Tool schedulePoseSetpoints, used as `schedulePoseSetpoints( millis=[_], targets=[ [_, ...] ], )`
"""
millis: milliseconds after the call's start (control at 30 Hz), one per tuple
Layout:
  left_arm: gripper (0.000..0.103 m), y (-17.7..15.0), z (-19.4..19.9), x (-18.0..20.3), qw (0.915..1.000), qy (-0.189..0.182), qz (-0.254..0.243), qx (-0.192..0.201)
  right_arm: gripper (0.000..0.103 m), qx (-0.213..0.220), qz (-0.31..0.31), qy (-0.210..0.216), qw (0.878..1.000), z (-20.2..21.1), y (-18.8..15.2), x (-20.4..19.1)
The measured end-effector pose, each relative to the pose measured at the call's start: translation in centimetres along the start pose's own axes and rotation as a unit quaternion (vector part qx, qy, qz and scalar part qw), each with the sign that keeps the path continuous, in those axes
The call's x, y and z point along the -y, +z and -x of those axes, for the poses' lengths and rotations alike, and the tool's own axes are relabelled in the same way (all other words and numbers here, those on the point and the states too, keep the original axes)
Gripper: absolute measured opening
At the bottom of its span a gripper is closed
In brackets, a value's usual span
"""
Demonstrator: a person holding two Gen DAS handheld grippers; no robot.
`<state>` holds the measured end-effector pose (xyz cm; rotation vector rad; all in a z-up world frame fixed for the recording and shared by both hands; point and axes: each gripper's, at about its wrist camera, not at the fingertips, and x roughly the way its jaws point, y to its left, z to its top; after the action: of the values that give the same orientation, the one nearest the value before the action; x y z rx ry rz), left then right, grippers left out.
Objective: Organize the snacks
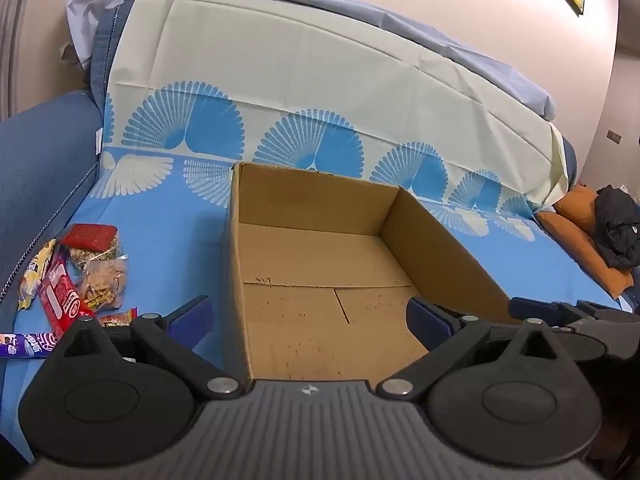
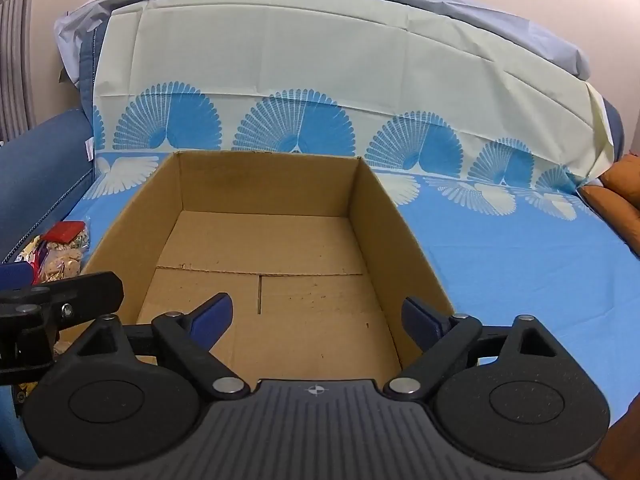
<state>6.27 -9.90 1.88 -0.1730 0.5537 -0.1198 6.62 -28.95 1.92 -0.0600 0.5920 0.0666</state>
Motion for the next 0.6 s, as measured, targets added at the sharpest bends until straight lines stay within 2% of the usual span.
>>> schedulePoseSetpoints(
  millis=[133,333,600],
  targets=[
    [0.102,-0.29,-0.02,0.01,1.0000,-0.001,-0.001,0.000,0.076,0.004,0.000,0.002,1.000,-0.35,-0.27,-0.58],
    [0.102,-0.33,-0.28,-0.19,1.0000,-0.006,-0.001,-0.003,0.073,0.020,-0.004,0.002,1.000,0.00,-0.56,-0.29],
    [0.101,-0.65,-0.19,-0.47,0.9997,-0.021,-0.008,-0.002,0.063,0.010,-0.013,0.012,1.000,-0.14,-0.52,0.17]
  ],
)
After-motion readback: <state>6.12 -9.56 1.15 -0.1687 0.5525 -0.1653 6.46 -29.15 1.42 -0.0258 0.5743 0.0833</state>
